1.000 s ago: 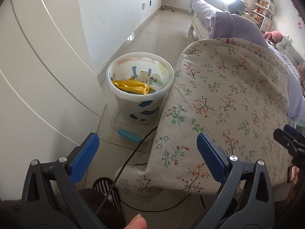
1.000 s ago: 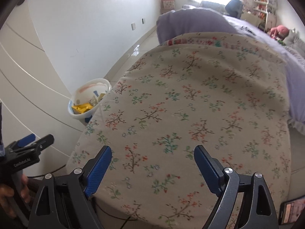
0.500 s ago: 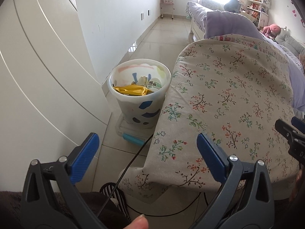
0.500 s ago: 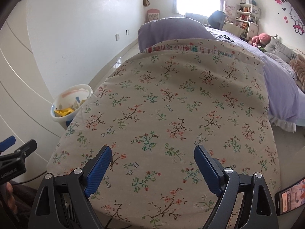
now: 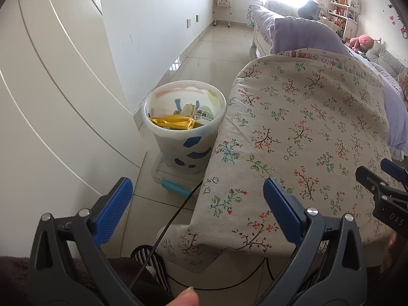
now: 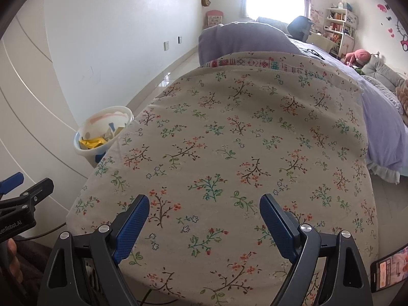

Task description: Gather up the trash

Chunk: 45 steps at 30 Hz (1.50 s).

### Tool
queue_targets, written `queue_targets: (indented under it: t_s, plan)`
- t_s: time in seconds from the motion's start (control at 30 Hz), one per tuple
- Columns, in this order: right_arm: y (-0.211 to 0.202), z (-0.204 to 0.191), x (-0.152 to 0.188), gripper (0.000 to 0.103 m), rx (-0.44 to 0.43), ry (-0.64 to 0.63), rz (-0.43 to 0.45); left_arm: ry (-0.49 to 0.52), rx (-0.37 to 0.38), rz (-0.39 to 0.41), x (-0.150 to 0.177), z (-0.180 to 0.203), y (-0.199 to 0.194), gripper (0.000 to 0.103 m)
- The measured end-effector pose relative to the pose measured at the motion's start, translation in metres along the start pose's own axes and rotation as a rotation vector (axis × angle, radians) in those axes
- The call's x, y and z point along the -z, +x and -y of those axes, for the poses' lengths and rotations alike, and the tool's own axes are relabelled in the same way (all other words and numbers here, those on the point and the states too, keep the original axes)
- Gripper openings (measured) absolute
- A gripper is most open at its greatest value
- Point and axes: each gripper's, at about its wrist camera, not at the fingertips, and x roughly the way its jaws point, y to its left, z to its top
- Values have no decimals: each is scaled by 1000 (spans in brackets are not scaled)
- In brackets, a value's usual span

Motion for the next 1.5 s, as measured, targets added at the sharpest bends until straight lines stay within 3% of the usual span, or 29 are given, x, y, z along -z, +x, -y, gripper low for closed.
queue_targets:
  t_s: [1.5]
  plan:
    - [0, -5, 3, 90, 12, 10, -2, -9, -4, 6, -1, -1, -2, 102]
